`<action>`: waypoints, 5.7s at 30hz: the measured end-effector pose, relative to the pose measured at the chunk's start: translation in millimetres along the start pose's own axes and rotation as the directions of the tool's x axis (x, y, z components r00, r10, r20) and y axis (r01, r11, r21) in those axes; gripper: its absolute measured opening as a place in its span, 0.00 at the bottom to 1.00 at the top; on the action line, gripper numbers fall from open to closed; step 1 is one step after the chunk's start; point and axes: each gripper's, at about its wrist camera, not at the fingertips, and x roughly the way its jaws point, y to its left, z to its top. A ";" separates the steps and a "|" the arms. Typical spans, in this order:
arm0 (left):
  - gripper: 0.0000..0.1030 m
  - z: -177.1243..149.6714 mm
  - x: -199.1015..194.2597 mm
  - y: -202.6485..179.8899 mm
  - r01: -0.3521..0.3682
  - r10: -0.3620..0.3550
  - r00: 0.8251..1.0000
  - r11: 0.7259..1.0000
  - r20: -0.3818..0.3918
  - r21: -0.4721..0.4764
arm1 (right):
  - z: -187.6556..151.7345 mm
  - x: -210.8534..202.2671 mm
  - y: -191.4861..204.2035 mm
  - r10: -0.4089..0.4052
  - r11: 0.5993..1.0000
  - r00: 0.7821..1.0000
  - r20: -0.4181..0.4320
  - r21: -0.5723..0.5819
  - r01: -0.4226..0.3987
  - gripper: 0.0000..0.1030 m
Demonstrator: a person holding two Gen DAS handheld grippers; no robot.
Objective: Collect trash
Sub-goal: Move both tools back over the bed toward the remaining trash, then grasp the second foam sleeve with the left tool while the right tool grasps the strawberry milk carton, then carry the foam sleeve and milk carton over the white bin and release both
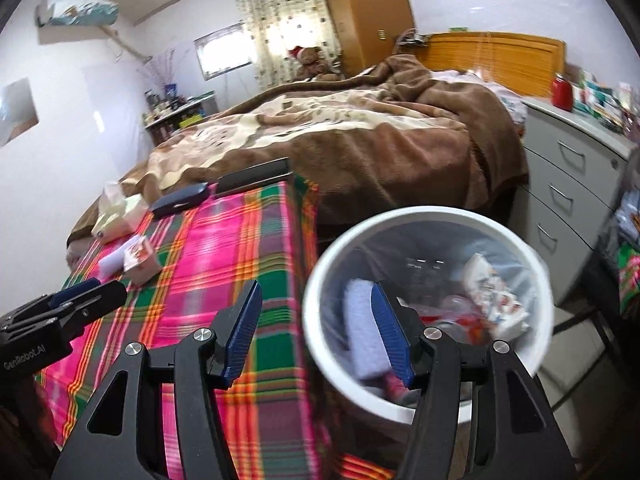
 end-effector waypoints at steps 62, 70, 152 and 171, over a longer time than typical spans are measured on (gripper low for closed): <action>0.61 57.0 125.2 236.3 -0.086 0.098 0.971 0.994 -0.217 0.064 | 25.4 165.9 174.4 0.149 0.912 0.924 -0.351 -0.313 -0.265 0.63; 0.61 49.8 140.5 233.4 -0.092 0.113 0.961 0.991 -0.254 0.093 | 27.3 168.8 169.0 0.162 0.918 0.924 -0.346 -0.291 -0.270 0.62; 0.35 -11.0 96.6 -152.8 0.191 -0.151 0.964 0.965 -0.218 0.180 | 3.9 0.1 -127.3 -0.168 0.983 0.980 -0.106 0.052 0.175 0.62; 0.62 -11.1 84.8 -144.2 0.129 -0.105 0.983 0.979 -0.151 0.159 | 1.4 -11.9 -119.8 -0.126 0.989 0.989 -0.080 0.067 0.132 0.65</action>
